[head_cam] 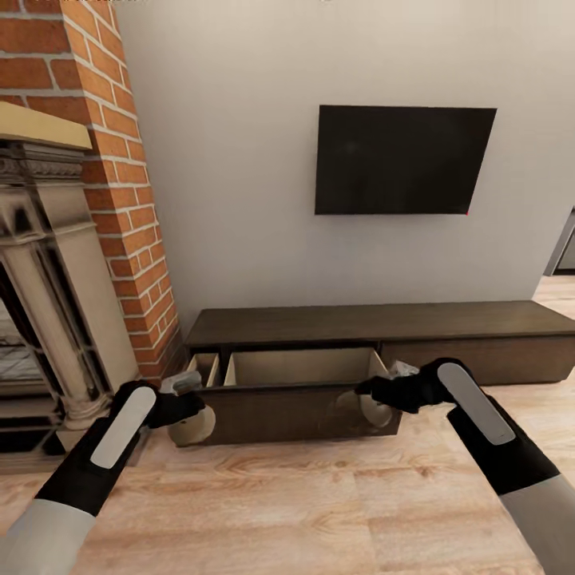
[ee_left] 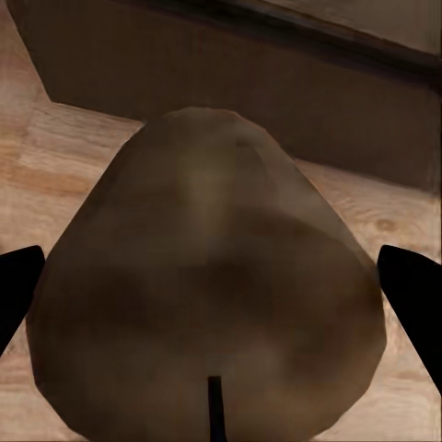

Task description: Place each of the two pumpkins and all three candles from the living room inside a cabinet in the living room (use any cabinet), then make sure every cabinet is closed, and position the cauldron so it is next to a table in the living room.

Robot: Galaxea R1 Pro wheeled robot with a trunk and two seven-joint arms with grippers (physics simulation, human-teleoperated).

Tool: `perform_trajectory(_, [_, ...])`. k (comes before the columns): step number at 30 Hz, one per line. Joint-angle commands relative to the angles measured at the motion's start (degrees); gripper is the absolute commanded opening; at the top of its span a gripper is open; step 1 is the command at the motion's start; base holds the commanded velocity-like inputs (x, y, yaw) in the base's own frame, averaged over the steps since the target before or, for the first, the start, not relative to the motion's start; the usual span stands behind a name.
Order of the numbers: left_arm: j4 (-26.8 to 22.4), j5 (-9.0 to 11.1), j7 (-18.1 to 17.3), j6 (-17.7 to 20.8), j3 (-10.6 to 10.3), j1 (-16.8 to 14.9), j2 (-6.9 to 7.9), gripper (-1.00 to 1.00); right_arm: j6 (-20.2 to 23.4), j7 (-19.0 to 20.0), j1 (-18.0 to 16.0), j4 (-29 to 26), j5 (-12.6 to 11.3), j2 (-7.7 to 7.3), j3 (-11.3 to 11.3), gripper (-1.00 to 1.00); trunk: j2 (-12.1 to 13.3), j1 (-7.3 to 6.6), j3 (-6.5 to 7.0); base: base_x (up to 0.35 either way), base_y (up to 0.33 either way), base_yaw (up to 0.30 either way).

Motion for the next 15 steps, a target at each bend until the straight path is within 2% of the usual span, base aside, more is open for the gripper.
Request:
perform_trajectory(1, [-0.5,2.0,2.3,0.7,0.1,-2.2,0.07,-1.00,0.8,-5.7,-1.6,-0.5,-3.3,-0.02,-2.2,-1.00,0.4,-0.23,0.09,0.000,0.000,0.000])
perform_trajectory(3, [1.5,3.2,4.2,1.0,0.2,-4.9,0.02,-1.00,1.4,-10.9,-3.8,-0.3,-6.1,-0.01,-3.6,-1.00,1.2,-0.66,0.45,0.000,0.000,0.000])
perform_trajectory(6, [4.8,3.9,5.6,1.2,0.3,-8.4,-0.34,-1.00,1.6,-16.8,-6.1,-0.2,-8.2,0.05,-4.3,-1.00,2.4,-1.32,0.99,0.000,0.000,0.000])
perform_trajectory(8, [5.8,4.0,6.0,1.2,0.3,-10.5,-1.59,-1.00,1.5,-19.1,-8.7,0.2,-8.6,0.08,-4.4,-1.00,3.2,-1.76,1.35,0.000,0.000,0.000])
perform_trajectory(10, [7.0,3.9,6.2,1.2,0.2,-12.3,-3.46,-1.00,1.4,-19.9,-10.8,1.7,-8.6,0.23,-4.3,-1.00,4.0,-2.20,1.71,0.000,0.000,0.000])
perform_trajectory(11, [7.9,3.9,6.3,1.2,0.2,-13.2,-4.53,-1.00,1.3,-20.1,-11.9,2.9,-8.6,0.78,-3.9,-1.00,4.4,-2.42,1.89,0.000,0.000,0.000])
perform_trajectory(12, [9.2,3.7,6.3,1.2,0.2,-14.2,-5.58,-1.00,1.2,-20.3,-12.8,4.4,-8.5,1.80,-3.3,-1.00,4.8,-2.64,2.07,0.000,0.000,0.000])
perform_trajectory(13, [11.6,3.5,6.4,1.2,0.2,-15.7,-6.88,-1.00,1.2,-20.4,-13.8,6.5,-7.9,3.85,-1.7,-1.00,5.2,-2.86,2.25,0.000,0.000,0.000])
perform_trajectory(14, [13.4,3.4,6.4,1.2,0.1,-16.7,-7.92,-1.00,1.1,-20.4,-14.3,8.1,-6.0,6.15,0.2,-1.00,5.6,-3.08,2.43,0.000,0.000,0.000])
perform_trajectory(15, [14.3,3.4,6.4,1.2,0.1,-17.3,-8.48,-1.00,1.0,-20.4,-14.5,8.9,-3.9,7.75,1.2,-1.00,6.0,-3.30,2.61,0.000,0.000,0.000])
